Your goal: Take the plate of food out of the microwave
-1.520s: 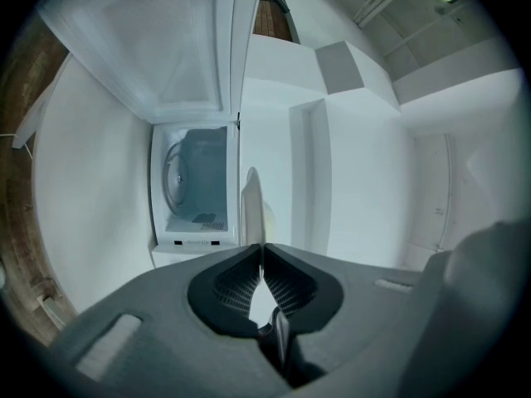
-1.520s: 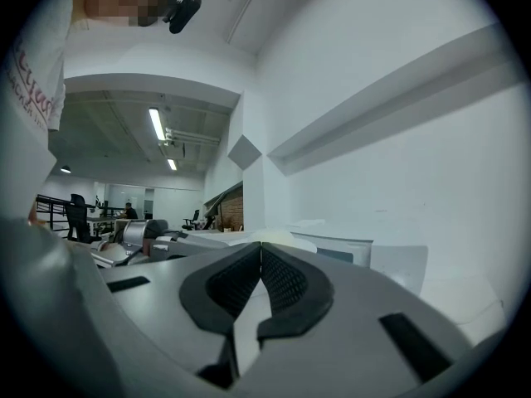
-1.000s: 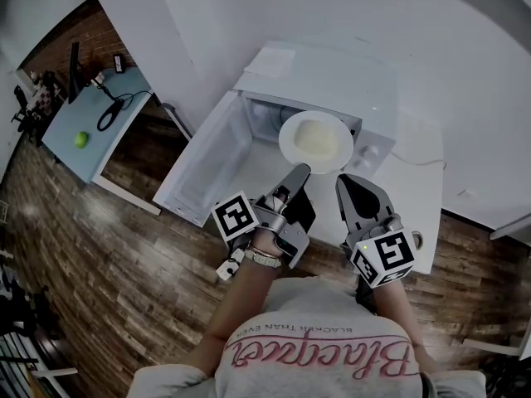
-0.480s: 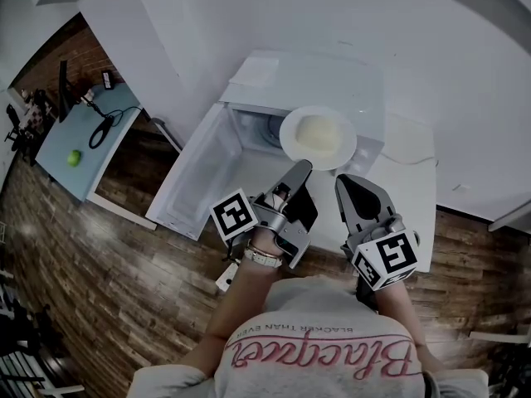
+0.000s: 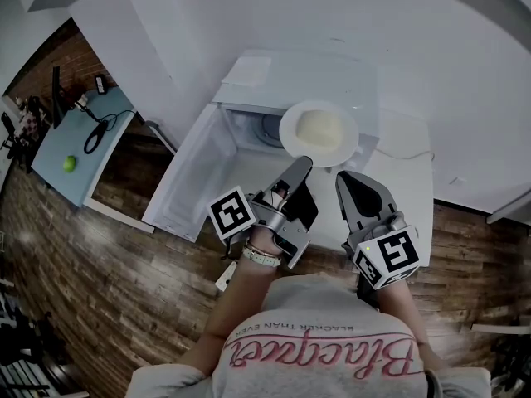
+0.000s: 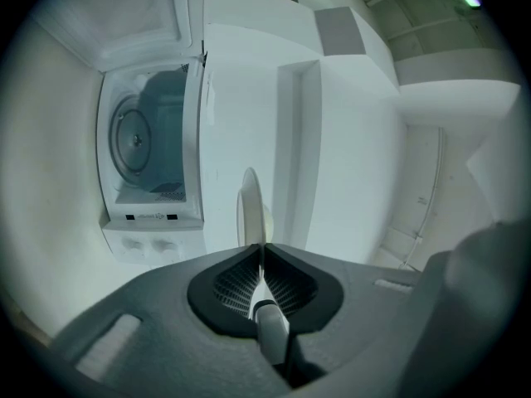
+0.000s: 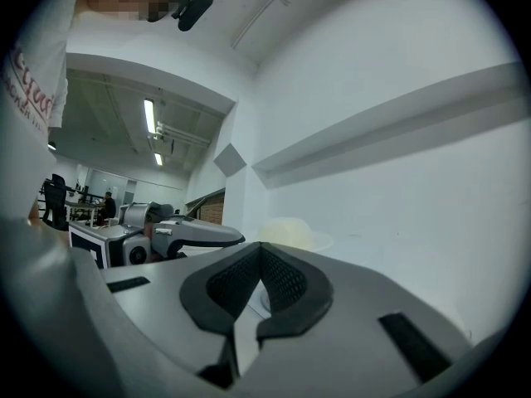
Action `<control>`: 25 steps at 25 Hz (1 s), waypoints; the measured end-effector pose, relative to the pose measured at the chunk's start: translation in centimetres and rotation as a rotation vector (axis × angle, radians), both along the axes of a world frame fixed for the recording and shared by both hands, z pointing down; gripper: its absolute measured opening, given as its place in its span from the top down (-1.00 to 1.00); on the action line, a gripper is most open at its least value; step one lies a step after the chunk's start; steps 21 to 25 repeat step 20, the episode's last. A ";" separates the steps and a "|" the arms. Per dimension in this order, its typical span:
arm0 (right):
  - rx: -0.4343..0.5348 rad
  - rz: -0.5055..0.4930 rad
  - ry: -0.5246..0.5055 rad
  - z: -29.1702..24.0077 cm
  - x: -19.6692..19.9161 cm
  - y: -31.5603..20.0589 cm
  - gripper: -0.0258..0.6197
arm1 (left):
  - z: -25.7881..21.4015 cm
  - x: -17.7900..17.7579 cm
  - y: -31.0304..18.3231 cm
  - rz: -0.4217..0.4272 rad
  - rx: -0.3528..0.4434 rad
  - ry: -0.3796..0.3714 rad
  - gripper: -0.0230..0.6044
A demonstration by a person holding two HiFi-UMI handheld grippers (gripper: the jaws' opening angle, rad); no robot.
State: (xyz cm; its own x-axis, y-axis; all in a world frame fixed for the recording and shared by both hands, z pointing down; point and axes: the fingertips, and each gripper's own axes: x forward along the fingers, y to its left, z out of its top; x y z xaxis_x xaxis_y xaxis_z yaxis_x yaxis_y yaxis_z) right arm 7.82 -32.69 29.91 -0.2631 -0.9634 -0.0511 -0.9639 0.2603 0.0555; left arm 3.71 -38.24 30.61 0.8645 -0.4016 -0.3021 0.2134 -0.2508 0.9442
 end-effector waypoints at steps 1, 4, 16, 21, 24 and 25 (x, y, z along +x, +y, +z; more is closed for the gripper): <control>-0.001 0.000 0.000 0.0 0.0 0.0 0.89 | 0.0 0.0 0.0 0.003 0.000 0.000 0.87; -0.004 0.001 0.002 0.0 -0.1 -0.1 0.89 | -0.1 0.1 0.1 0.013 -0.001 0.000 0.87; -0.014 -0.010 0.002 0.2 -0.4 -0.2 0.89 | -0.3 0.1 0.4 0.016 0.002 -0.008 0.87; -0.012 -0.011 0.001 0.2 -0.3 -0.1 0.89 | -0.2 0.3 0.5 0.018 0.001 -0.013 0.87; -0.012 -0.011 0.001 0.2 -0.3 -0.1 0.89 | -0.2 0.3 0.5 0.018 0.001 -0.013 0.87; -0.012 -0.011 0.001 0.2 -0.3 -0.1 0.89 | -0.2 0.3 0.5 0.018 0.001 -0.013 0.87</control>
